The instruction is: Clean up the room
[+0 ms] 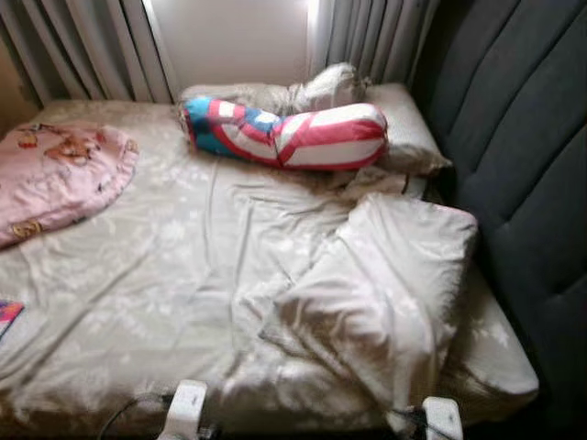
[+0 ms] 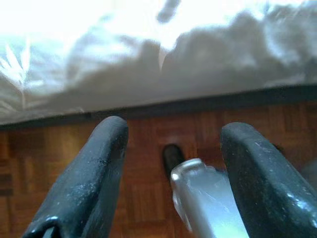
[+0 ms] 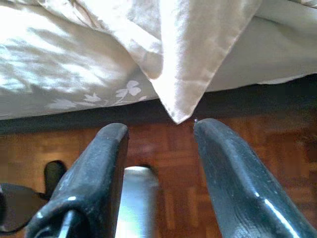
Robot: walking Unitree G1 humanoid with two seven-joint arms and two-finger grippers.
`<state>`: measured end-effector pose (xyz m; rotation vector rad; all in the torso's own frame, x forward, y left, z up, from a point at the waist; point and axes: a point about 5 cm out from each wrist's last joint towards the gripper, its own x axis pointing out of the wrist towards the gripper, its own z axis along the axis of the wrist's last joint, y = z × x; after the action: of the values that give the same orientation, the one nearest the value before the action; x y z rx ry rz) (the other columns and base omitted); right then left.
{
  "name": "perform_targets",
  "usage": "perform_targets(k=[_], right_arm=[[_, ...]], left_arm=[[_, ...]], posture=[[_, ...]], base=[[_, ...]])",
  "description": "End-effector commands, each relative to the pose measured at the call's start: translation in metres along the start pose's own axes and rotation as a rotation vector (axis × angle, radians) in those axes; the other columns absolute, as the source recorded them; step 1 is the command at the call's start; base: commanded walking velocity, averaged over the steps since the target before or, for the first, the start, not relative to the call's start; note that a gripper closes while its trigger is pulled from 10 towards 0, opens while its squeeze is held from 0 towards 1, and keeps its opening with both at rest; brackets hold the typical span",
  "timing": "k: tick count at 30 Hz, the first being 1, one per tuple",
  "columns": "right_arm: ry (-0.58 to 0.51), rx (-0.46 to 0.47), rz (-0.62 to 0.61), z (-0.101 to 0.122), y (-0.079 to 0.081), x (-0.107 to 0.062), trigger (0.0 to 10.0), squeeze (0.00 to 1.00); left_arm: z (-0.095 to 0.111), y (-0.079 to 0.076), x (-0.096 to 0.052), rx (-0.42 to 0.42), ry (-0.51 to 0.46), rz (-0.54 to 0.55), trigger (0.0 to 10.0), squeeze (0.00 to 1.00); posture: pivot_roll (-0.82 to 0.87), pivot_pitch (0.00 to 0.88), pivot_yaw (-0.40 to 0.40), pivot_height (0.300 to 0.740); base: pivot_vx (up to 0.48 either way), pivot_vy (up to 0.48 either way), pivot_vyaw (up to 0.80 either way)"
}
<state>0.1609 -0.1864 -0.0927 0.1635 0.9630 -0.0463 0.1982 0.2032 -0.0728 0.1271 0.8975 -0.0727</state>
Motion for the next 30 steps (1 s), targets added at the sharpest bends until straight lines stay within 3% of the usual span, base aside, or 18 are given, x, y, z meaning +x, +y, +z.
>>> perform_targets(k=[1,7,17,26,30], right_arm=[[0.0,0.012,-0.028,-0.001,-0.01,-0.002,10.0,0.0],[-0.005,0.015,-0.025,0.0,-0.01,-0.002,10.0,0.0],[-0.093,0.071,0.0,0.007,-0.007,-0.002,10.0,0.0],[-0.095,0.068,0.0,0.014,-0.003,0.0,10.0,0.0],[-0.112,0.099,-0.006,0.02,-0.002,0.002,10.0,0.0]], left_arm=[[-0.002,-0.007,0.001,0.008,0.006,-0.011,10.0,0.0],[-0.001,-0.007,0.001,0.002,-0.01,0.002,10.0,0.0],[0.006,-0.005,-0.001,-0.105,-0.12,0.043,10.0,0.0],[0.012,-0.002,0.001,-0.12,-0.115,0.044,10.0,0.0],[0.02,-0.002,0.002,-0.091,-0.128,0.035,10.0,0.0]], posture=[[0.02,0.0,-0.027,0.74],[0.02,0.0,-0.025,0.74],[0.0,0.0,-0.023,0.74],[-0.01,0.0,-0.011,0.74],[-0.02,0.0,-0.013,0.74]], base=[[0.0,0.0,0.0],[0.0,0.0,0.0],[0.0,0.0,0.0],[0.0,0.0,0.0],[0.0,0.271,0.0]])
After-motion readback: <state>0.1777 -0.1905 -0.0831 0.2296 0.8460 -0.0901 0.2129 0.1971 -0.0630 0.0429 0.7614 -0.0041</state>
